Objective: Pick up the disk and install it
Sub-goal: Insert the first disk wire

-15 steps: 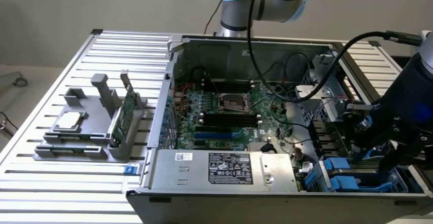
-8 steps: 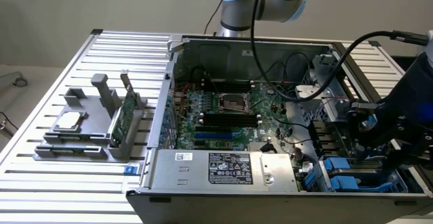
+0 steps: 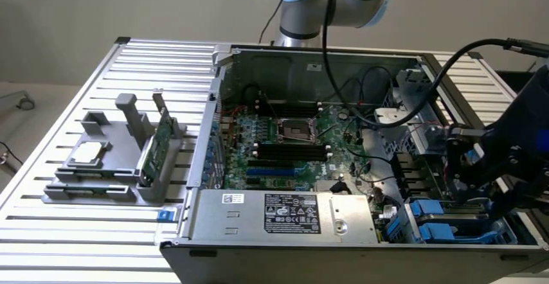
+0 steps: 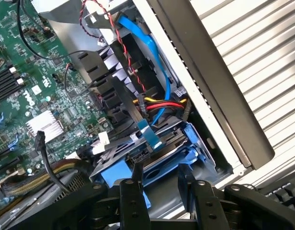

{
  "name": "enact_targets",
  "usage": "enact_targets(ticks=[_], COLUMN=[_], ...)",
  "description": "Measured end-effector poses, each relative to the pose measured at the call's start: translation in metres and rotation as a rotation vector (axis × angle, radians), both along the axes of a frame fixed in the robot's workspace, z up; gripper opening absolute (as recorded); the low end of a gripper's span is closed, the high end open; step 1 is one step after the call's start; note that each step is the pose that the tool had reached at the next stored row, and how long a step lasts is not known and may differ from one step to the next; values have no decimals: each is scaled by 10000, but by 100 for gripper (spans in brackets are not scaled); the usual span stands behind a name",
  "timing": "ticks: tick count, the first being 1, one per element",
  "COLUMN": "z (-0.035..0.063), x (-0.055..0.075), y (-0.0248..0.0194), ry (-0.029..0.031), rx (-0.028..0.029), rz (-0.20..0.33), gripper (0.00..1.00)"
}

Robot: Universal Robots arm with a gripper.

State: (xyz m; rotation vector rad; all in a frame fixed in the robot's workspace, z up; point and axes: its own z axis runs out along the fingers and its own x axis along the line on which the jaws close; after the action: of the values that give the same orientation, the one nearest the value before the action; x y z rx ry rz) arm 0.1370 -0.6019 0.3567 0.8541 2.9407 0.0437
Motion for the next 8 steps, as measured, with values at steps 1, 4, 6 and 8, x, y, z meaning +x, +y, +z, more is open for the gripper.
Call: enact_targets(ticks=[1,4,6,8], z=[0,0,1,1], x=[6,23,34,44], y=[2,7,10,13], ry=[0,0,0,0], rx=[-1,-1,-3,-2], rz=[-57,-236,-362,-491], gripper=[42,42,42,42])
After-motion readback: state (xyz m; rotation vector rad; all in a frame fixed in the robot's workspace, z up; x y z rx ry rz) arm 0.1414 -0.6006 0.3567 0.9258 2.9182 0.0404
